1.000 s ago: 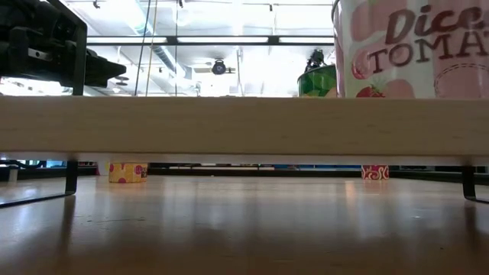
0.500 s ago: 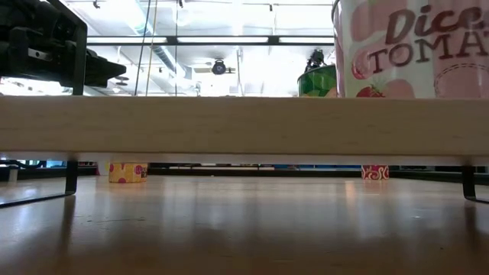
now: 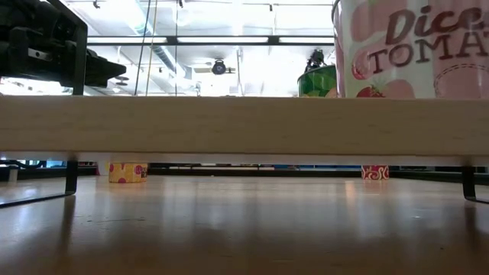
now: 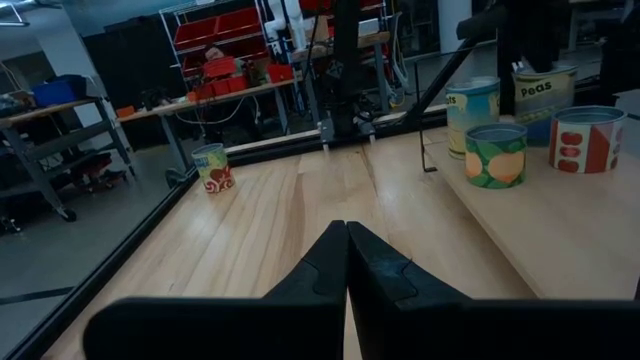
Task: Pick and place cans onto a shelf
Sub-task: Adjust the canned peas on the shelf, then put the canned spaghetti sauce on the shelf
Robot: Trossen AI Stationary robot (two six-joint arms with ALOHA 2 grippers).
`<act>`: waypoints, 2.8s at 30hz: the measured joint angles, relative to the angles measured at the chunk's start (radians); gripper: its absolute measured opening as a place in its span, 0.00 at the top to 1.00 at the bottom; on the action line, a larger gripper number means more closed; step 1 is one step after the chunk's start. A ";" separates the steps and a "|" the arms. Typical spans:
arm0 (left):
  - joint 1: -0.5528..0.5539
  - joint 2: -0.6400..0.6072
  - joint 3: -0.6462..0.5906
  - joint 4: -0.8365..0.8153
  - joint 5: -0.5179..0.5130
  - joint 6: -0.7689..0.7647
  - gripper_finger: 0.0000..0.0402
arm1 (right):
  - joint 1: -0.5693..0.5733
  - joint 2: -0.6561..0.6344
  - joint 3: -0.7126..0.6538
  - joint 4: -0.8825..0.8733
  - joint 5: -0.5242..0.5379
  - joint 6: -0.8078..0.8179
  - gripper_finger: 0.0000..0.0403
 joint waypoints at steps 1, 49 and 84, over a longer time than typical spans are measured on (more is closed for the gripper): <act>0.000 0.000 0.000 0.000 0.000 0.000 0.97 | -0.002 0.000 0.000 -0.001 0.001 -0.002 0.97; 0.000 0.000 0.000 0.000 0.000 0.000 0.97 | -0.618 -0.527 -0.479 0.864 0.252 -0.561 0.99; 0.000 0.000 0.000 0.000 0.000 0.000 0.97 | -1.382 -0.741 -0.824 0.509 0.415 -0.180 0.14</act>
